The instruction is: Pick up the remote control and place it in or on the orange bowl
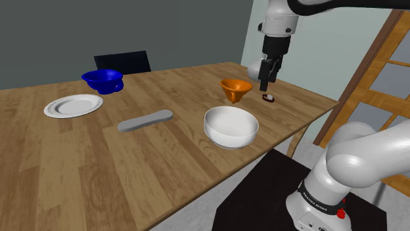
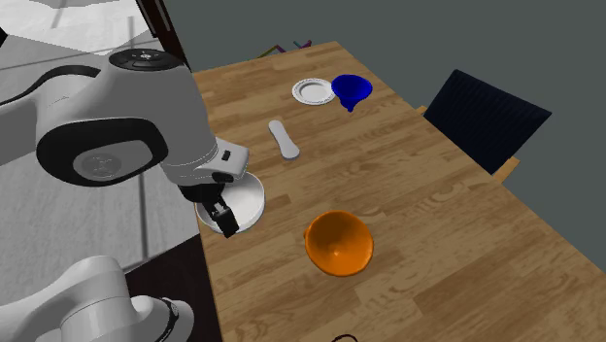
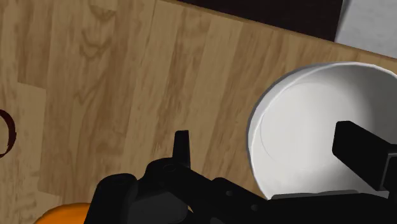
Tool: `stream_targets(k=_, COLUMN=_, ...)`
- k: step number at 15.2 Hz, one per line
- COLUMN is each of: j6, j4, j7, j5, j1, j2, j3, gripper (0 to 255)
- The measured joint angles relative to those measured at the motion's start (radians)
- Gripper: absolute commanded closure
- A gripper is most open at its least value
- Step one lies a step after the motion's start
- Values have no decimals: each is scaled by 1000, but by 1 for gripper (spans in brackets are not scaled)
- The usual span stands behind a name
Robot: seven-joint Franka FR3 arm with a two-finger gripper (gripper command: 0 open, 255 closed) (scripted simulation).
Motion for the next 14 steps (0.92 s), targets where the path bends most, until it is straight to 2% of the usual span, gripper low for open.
stream_targets(k=4, j6=55, j4=19, j7=-52, j5=-7, j1=18, j2=70, j3=-9, gripper=0)
stream_targets(k=14, j6=262, j4=177, j7=-285, j5=-11, j1=103, j2=409, j3=-16, gripper=0)
